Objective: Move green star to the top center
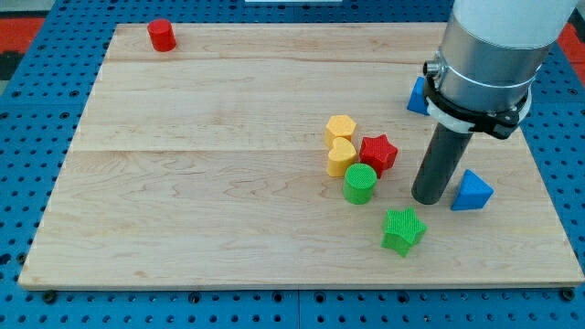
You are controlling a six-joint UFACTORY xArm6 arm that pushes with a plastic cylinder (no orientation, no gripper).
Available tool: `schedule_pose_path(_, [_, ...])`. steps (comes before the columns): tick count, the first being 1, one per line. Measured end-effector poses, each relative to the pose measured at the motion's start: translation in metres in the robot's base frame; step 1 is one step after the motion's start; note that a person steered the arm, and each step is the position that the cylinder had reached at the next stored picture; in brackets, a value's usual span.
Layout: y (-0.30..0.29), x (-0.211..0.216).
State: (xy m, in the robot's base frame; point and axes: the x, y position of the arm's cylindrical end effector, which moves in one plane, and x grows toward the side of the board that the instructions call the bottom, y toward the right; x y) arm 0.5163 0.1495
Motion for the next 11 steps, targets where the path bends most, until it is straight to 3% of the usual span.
schedule_pose_path(2, [-0.044,0.004])
schedule_pose_path(3, [0.018,0.013])
schedule_pose_path(4, [0.07,0.059])
schedule_pose_path(6, [-0.171,0.047])
schedule_pose_path(7, [-0.212,0.045])
schedule_pose_path(9, [-0.268,-0.071])
schedule_pose_path(10, [-0.204,-0.011])
schedule_pose_path(11, [-0.203,0.046])
